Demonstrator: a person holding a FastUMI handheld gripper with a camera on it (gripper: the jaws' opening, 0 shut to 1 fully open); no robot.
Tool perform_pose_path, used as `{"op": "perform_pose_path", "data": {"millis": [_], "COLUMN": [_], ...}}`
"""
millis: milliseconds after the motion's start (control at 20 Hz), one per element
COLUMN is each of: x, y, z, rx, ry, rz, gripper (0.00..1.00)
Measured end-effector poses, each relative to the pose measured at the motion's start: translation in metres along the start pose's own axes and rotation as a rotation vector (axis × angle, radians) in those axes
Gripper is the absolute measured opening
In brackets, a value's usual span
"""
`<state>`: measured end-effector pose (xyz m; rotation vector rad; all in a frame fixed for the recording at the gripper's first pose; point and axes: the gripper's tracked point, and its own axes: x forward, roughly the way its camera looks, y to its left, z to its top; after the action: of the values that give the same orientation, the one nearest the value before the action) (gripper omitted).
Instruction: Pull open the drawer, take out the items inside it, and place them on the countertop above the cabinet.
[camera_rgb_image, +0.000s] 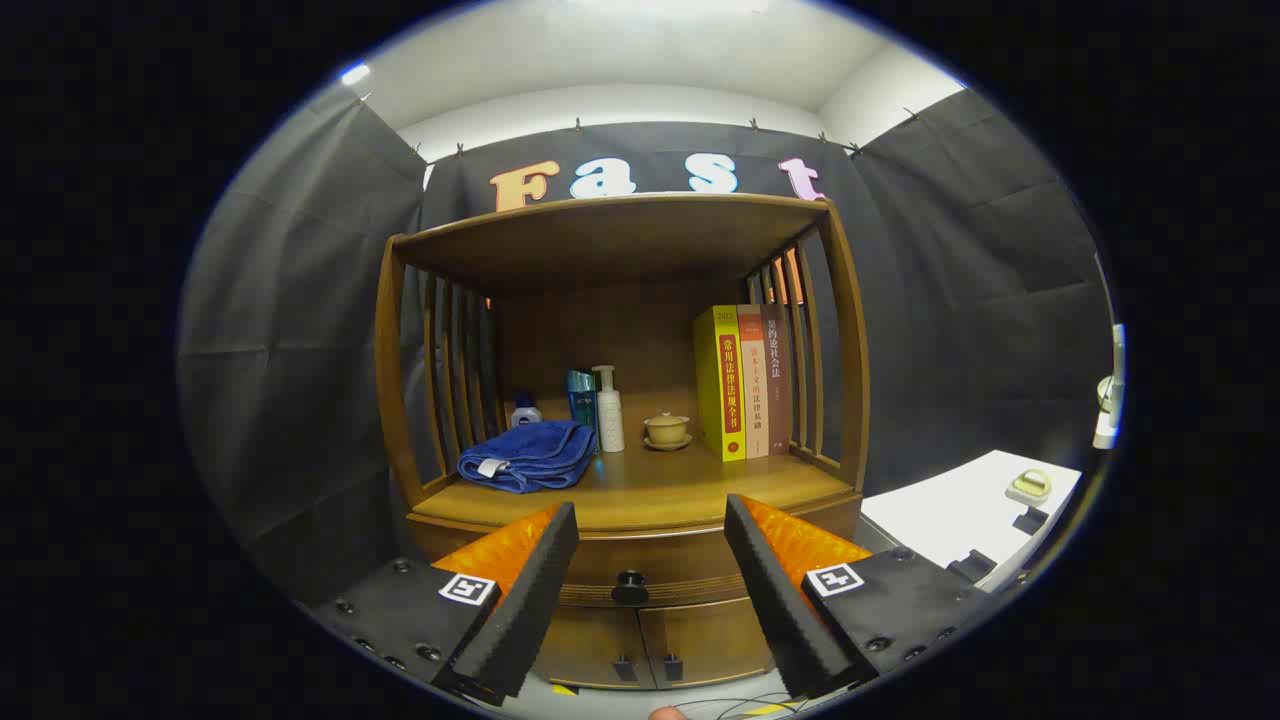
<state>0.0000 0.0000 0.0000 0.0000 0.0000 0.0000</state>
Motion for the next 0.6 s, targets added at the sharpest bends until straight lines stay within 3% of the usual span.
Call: {"op": "perform_pose_path", "data": {"millis": [600], "x": [0.0031], "y": [0.0056], "z": [0.0024], "rx": [-0.004], "ry": [-0.007], "rz": [0.007], "gripper": [0.97]}}
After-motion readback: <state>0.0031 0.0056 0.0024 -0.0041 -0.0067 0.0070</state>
